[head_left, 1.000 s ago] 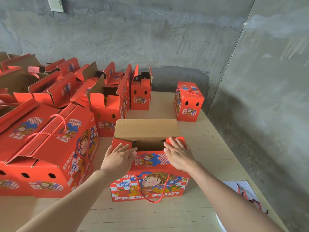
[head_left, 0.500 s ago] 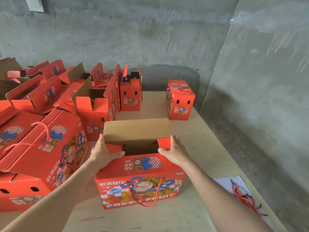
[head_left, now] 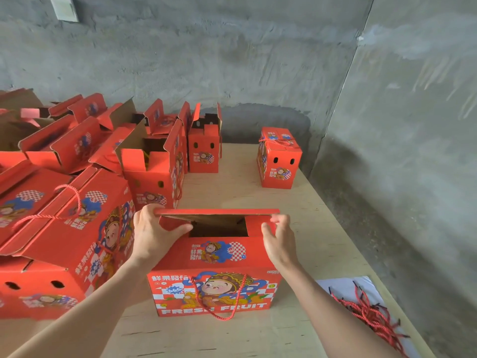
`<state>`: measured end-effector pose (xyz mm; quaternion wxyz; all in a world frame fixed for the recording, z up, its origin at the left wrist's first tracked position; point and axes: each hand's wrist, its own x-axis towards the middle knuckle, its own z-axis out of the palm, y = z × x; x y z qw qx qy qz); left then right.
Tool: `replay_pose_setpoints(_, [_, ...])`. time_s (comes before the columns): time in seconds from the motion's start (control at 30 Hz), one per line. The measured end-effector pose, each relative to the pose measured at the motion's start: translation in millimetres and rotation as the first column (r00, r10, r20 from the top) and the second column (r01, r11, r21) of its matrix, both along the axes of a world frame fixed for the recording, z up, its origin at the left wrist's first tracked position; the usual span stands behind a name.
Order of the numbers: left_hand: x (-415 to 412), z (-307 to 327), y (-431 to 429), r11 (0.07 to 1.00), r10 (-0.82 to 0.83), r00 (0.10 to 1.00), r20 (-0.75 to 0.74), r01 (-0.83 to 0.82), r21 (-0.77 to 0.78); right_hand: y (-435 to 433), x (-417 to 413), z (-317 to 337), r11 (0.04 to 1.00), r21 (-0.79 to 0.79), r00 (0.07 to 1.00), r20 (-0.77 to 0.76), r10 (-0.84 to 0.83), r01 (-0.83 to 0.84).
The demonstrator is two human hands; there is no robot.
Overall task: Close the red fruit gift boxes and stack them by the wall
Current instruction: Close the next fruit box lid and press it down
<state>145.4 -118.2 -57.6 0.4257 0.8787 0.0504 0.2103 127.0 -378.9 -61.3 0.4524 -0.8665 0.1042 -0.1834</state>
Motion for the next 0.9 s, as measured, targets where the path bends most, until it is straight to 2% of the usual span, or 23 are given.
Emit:
replay_pose_setpoints(0.07, [-5.8, 3.0, 1.4, 0.997, -0.041, 0.995, 0.087, 0.047, -0.065, 0.0, -7.5, 2.8, 0.988, 0.141, 0.996, 0.070, 0.058, -0.067])
replay_pose_setpoints(0.13, [-10.8, 5.7, 0.6, 0.994, -0.086, 0.984, 0.156, 0.095, -0.051, 3.7, -11.2, 4.4, 0.980, 0.123, 0.980, 0.138, 0.140, -0.157])
replay_pose_setpoints(0.23, [-10.6, 4.4, -0.7, 0.988, -0.100, 0.985, 0.143, 0.081, 0.135, 2.9, -8.4, 0.7, 0.976, -0.174, 0.973, 0.169, 0.157, -0.128])
replay_pose_setpoints(0.3, [-7.5, 2.5, -1.7, 0.942, -0.158, 0.986, 0.058, 0.133, 0.309, 0.0, -5.3, -3.8, 0.946, -0.312, 0.980, 0.144, 0.141, -0.090])
replay_pose_setpoints(0.37, [-1.3, 3.5, 1.4, 0.860, -0.183, 0.978, -0.099, 0.208, 0.465, -2.5, -3.9, -5.0, 0.908, -0.400, 0.983, 0.073, 0.169, -0.126])
replay_pose_setpoints(0.47, [14.1, 11.7, 7.0, 0.673, -0.188, 0.915, -0.356, 0.385, 0.632, -10.3, 2.4, 0.5, 0.825, -0.500, 0.964, -0.094, 0.250, -0.262])
replay_pose_setpoints(0.53, [23.2, 17.4, 6.8, 0.589, -0.212, 0.873, -0.439, 0.473, 0.656, -18.9, 7.8, 8.7, 0.767, -0.489, 0.909, -0.249, 0.334, -0.416])
replay_pose_setpoints(0.6, [31.7, 22.6, 5.4, 0.548, -0.253, 0.821, -0.512, 0.558, 0.623, -27.7, 16.3, 18.6, 0.649, -0.528, 0.836, -0.386, 0.391, -0.547])
replay_pose_setpoints(0.67, [36.3, 26.0, 5.5, 0.517, -0.266, 0.785, -0.559, 0.606, 0.604, -32.2, 25.0, 27.9, 0.544, -0.565, 0.783, -0.480, 0.395, -0.621])
replay_pose_setpoints(0.7, [38.1, 25.9, 5.5, 0.473, -0.261, 0.784, -0.563, 0.612, 0.633, -33.3, 29.1, 30.6, 0.509, -0.583, 0.774, -0.499, 0.391, -0.633])
replay_pose_setpoints(0.8, [40.3, 22.1, 4.9, 0.353, -0.226, 0.812, -0.538, 0.584, 0.731, -34.7, 33.5, 29.6, 0.455, -0.629, 0.776, -0.499, 0.385, -0.630])
replay_pose_setpoints(0.9, [39.6, 18.5, 5.7, 0.319, -0.238, 0.841, -0.485, 0.540, 0.779, -35.2, 33.2, 25.2, 0.429, -0.651, 0.779, -0.492, 0.389, -0.626])
